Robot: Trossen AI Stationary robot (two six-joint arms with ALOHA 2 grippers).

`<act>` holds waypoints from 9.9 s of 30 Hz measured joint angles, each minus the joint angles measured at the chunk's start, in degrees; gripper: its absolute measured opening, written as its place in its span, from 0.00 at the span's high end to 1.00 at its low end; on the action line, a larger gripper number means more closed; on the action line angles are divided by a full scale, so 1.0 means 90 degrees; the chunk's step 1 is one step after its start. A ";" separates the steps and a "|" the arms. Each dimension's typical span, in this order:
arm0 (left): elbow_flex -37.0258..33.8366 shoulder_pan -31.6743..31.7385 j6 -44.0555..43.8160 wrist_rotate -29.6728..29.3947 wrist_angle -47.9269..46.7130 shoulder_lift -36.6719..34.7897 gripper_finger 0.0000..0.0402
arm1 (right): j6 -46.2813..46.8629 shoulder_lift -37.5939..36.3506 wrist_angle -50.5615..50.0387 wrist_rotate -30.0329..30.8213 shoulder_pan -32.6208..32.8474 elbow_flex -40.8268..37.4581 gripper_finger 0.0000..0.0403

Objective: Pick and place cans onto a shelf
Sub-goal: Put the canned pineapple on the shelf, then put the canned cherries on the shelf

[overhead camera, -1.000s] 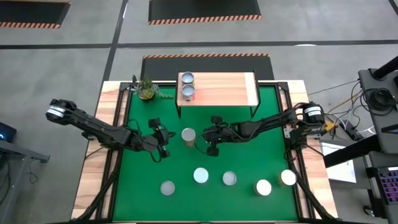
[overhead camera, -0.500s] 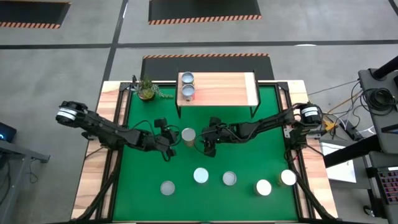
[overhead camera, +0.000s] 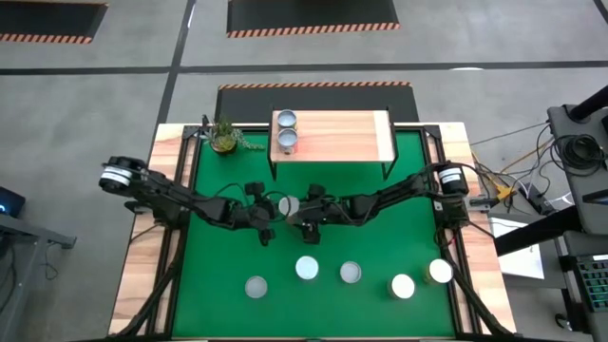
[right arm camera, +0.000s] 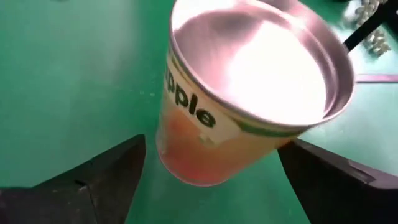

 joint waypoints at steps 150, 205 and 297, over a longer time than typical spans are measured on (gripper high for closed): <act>0.0197 -0.0358 -0.0214 0.0409 -0.0746 -0.2574 1.00 | -0.2871 -0.2268 -0.3153 -0.1128 -0.3485 0.0980 0.97; 0.4465 -0.2608 -0.3077 0.1876 -0.4454 0.1950 1.00 | 0.1055 -0.2536 -0.0856 -0.0625 0.2196 -0.2097 0.97; 0.4481 -0.2717 -0.1796 0.1199 -0.3069 0.2017 1.00 | 0.0996 -0.1551 0.0014 -0.1440 0.2210 -0.1099 0.32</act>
